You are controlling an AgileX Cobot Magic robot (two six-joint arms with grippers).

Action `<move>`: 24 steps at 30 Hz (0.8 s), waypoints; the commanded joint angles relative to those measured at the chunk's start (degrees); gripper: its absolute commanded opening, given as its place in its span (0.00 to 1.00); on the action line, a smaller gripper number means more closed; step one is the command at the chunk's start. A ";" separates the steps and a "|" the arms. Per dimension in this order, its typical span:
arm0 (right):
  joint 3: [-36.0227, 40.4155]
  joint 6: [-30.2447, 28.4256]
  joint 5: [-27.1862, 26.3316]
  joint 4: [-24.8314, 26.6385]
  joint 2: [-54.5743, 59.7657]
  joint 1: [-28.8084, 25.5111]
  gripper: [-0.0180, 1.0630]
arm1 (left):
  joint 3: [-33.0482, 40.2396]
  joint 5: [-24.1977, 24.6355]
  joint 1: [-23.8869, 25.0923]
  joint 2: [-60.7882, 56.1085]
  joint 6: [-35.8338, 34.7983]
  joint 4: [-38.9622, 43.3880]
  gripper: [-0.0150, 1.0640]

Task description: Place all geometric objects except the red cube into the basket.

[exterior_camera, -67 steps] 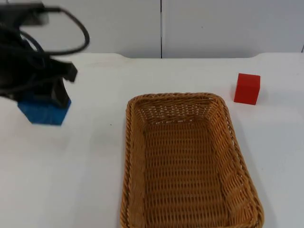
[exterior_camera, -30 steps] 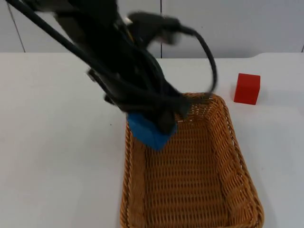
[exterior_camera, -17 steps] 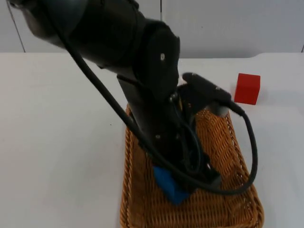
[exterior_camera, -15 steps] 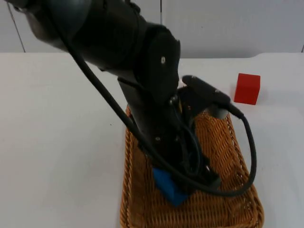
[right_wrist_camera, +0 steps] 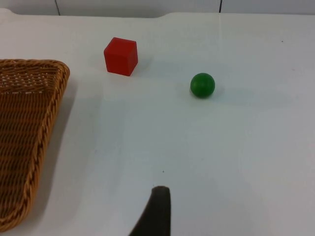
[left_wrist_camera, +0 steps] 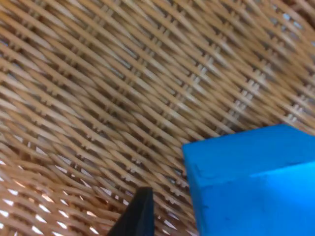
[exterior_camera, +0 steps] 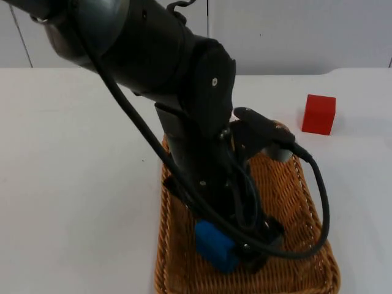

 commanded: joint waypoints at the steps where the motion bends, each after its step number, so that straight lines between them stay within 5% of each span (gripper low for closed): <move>1: 0.09 -0.53 -0.44 0.18 -0.08 -0.36 0.74 | -0.84 1.24 -0.36 -1.08 -0.42 -1.16 0.99; 18: 0.09 -0.53 -0.44 0.18 -0.08 -0.36 0.74 | -1.46 4.08 -0.21 -12.01 0.73 0.79 0.99; 24: 0.09 -0.53 -0.44 0.18 -0.08 -0.36 0.74 | -1.46 6.89 4.84 -12.15 0.51 -0.25 0.99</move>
